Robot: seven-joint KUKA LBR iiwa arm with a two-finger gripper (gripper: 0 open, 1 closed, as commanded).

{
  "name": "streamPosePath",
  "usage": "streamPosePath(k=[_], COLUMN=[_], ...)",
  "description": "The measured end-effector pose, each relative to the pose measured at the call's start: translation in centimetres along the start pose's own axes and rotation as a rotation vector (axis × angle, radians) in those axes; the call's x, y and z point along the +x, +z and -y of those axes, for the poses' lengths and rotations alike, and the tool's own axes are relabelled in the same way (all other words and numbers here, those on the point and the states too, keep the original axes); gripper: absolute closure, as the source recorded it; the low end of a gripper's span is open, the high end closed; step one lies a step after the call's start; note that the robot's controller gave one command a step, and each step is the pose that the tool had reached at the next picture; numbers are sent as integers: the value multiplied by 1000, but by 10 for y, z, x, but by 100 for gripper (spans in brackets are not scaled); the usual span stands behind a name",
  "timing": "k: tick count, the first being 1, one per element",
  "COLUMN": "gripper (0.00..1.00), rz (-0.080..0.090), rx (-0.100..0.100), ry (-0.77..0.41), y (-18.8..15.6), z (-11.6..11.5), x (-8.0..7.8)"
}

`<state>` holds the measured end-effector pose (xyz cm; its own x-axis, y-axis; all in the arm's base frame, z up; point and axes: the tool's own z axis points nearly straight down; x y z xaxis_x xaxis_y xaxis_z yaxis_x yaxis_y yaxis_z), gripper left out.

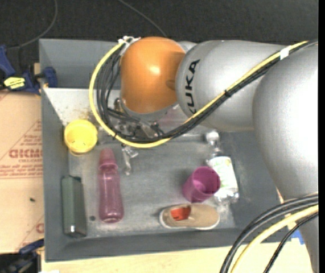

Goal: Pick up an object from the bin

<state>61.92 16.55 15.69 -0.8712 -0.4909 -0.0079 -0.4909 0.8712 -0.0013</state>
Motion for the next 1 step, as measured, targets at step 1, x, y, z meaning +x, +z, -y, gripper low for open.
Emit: streamPosePath(k=[1], gripper=[0], rz=[-4], rx=[-1], ry=[-213], y=[24], z=[3], x=[8])
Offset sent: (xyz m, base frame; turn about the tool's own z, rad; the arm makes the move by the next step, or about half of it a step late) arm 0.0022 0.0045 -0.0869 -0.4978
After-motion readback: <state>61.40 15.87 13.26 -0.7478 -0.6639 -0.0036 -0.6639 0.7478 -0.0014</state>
